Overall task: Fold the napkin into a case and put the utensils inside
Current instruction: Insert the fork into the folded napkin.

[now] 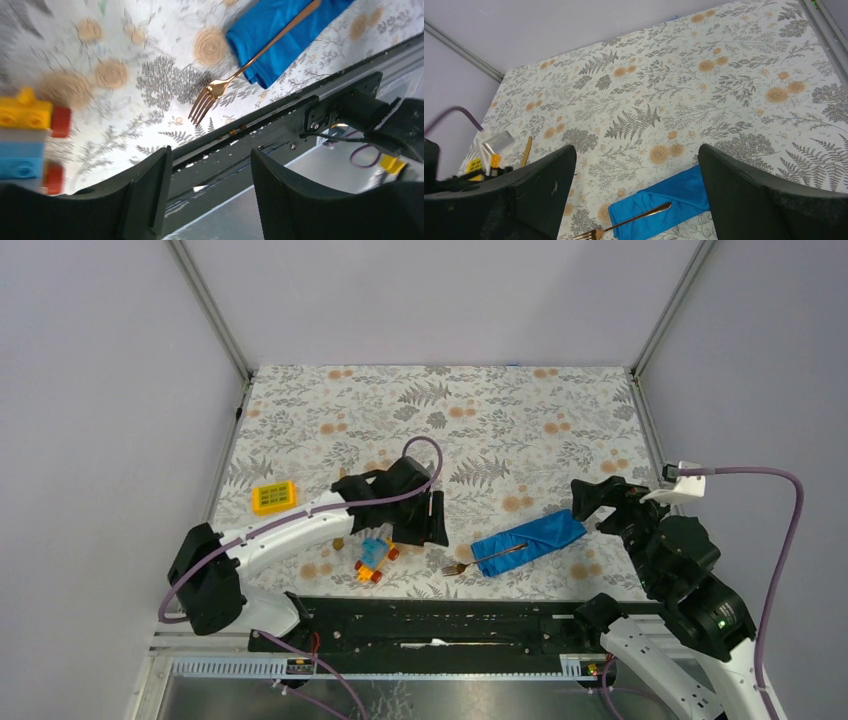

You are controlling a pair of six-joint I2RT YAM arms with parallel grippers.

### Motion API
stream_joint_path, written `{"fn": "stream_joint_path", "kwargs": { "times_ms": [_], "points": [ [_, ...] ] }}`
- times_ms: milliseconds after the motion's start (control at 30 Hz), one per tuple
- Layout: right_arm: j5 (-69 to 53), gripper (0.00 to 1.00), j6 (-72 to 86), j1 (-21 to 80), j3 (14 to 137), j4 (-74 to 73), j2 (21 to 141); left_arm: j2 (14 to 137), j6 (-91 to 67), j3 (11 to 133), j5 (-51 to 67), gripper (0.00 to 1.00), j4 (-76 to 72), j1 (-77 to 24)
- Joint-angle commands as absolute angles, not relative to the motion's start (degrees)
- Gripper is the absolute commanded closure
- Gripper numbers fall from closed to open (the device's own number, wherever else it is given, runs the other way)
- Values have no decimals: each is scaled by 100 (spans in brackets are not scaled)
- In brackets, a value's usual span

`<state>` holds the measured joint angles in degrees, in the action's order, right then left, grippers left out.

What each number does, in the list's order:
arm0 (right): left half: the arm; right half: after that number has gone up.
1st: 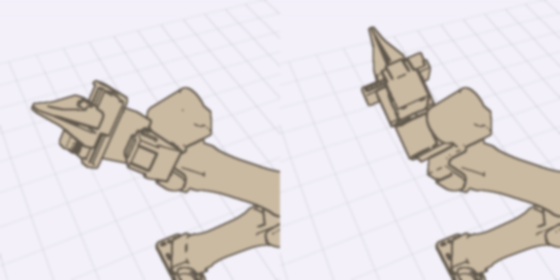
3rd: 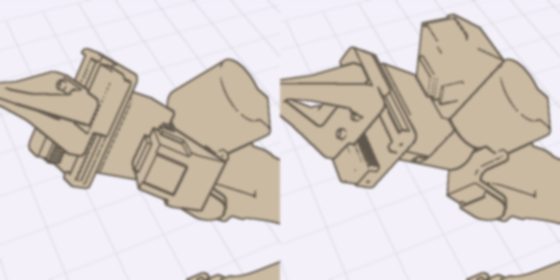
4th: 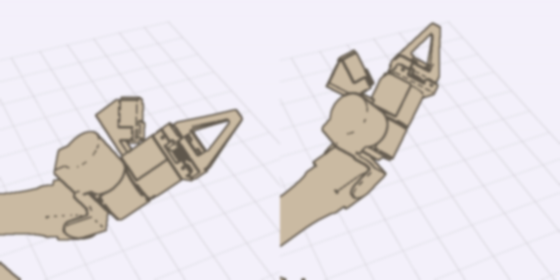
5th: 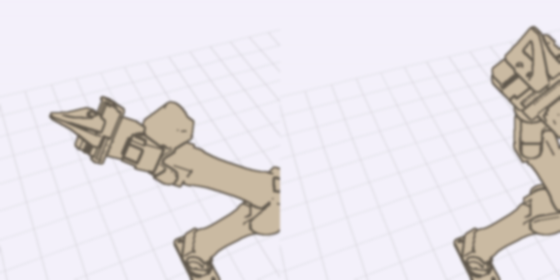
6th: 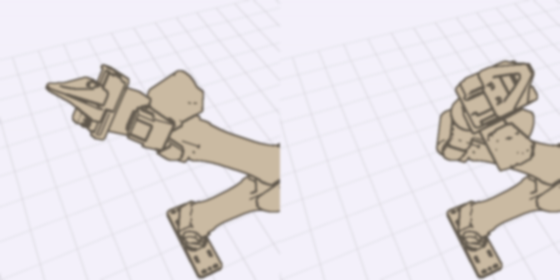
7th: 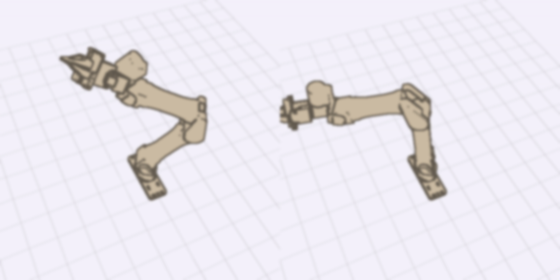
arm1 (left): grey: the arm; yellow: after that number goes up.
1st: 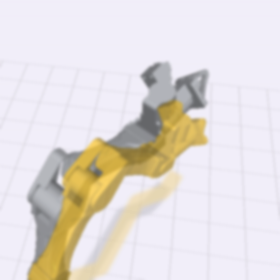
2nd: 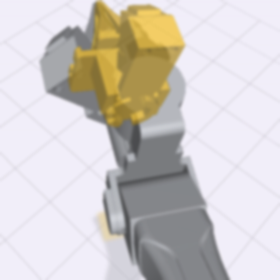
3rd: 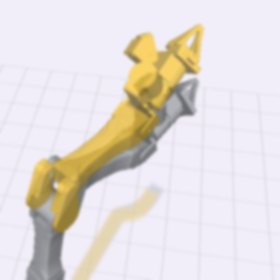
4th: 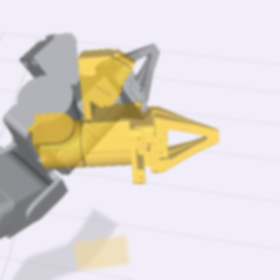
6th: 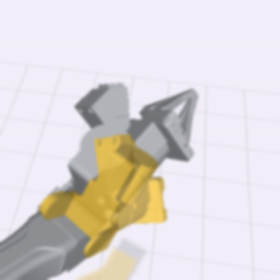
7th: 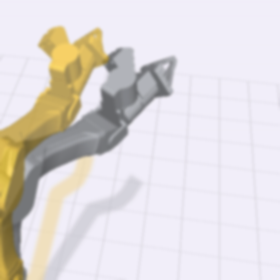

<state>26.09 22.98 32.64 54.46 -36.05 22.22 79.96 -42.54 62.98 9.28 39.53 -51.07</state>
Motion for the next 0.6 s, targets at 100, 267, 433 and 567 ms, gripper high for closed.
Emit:
{"fn": "stream_joint_path", "kwargs": {
  "times_ms": [100,267,433,567],
  "points": [
    [2429,1,2361,3282,5407,-3208,2324,7951,-7098,4884,1139,53,2343,-5230],
    [2438,1,2295,3279,5440,-3267,2309,8088,-7503,4693,735,62,2027,-5353],
    [2467,1,2314,3280,5425,-3294,2246,8581,-7433,4816,855,63,1741,-5438],
    [2473,1,2303,3282,5453,-3350,2213,8796,-7427,4817,921,63,1667,-5467]
  ]
}}
